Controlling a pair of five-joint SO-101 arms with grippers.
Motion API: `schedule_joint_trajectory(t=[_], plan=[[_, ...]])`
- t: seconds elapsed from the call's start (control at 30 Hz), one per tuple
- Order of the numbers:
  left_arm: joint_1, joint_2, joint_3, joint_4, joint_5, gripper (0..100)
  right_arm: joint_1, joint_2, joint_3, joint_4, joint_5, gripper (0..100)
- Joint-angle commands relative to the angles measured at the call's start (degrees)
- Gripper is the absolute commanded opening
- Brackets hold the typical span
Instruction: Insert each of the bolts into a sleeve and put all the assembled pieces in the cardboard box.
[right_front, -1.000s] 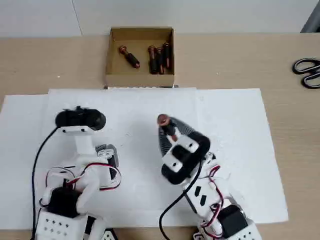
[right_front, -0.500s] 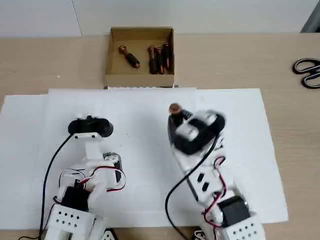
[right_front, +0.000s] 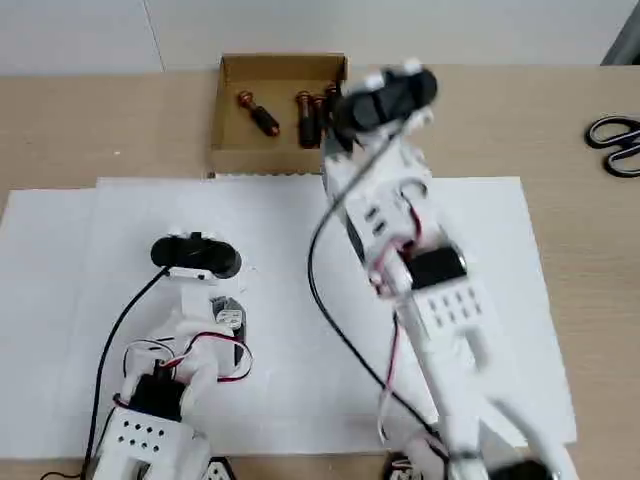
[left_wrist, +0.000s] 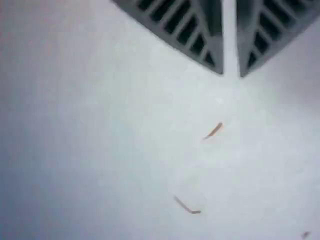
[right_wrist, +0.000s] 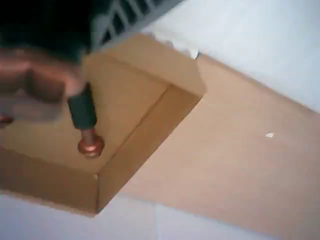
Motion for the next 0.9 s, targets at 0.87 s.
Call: schedule_joint_trajectory(t=[0.87], plan=[[-8.18,-0.70,-0.13,-0.97,-3.16,1,0.40,83.12,-83.52,-3.56,0.70,0.4]])
